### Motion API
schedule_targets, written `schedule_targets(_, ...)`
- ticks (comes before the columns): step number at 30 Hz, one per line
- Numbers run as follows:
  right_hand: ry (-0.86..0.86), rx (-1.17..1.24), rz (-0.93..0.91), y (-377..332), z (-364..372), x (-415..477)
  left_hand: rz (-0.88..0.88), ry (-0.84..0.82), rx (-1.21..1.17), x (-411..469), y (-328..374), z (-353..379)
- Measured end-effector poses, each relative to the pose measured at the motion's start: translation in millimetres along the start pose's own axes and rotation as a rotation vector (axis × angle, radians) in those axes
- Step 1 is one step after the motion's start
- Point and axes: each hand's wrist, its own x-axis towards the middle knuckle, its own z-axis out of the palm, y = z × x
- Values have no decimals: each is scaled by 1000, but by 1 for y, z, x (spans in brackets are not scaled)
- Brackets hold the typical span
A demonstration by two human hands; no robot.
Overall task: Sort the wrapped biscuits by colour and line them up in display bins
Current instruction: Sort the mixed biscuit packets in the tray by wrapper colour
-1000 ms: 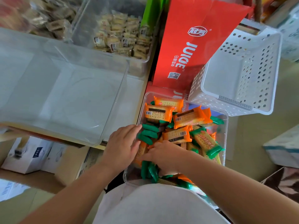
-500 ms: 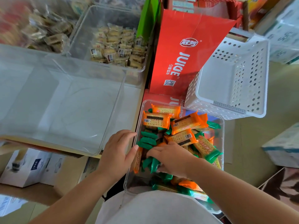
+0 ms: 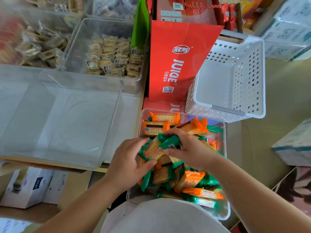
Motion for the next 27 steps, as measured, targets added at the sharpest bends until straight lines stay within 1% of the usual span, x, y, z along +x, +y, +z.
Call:
schedule_targets(2, -16, 86, -33, -12, 2, -1, -78, -83, -234, 5, 15, -4)
schedule_targets(4, -14, 184, -35, -21, 10, -1, -184, -110, -449, 10, 25, -10)
schedule_targets(6, 1, 312, 16, -28, 22, 0, -259, -103, -544, 11, 27, -15)
schedule_targets(8, 57, 490, 94, -36, 35, 3, -330, -68, -642, 6, 28, -20)
schedule_targets(10, 122, 566, 97, -42, 49, 8, -364, -41, -747, 0, 29, -22)
schedule_targets(12, 129, 579, 91, -45, 60, 13, -363, -53, -775, -3, 27, -24)
schedule_targets(14, 84, 568, 101, -46, 67, 16, -379, -43, -695, -4, 22, -24)
schedule_targets(16, 67, 581, 157, -42, 69, 18, -424, 9, -626, -6, 16, -27)
schedule_targets(17, 74, 528, 178, -36, 70, 18, -444, 41, -611, -7, 13, -30)
schedule_targets(18, 64, 407, 184, -30, 71, 18, -459, 64, -617, -8, 9, -34)
schedule_targets(19, 20, 204, 163, -23, 72, 18, -471, 78, -636, -9, 5, -38)
schedule_targets(21, -175, -223, 145, -6, 77, 17, -487, 83, -658, -11, -5, -47)
schedule_targets(23, -328, -508, 106, 5, 91, 15, -488, 65, -646, -13, -13, -52)
schedule_targets(25, -376, -675, 99, 9, 105, 16, -487, 40, -633, -14, -17, -56)
schedule_targets(27, -350, -760, 103, 8, 112, 21, -487, 8, -618, -16, -21, -58)
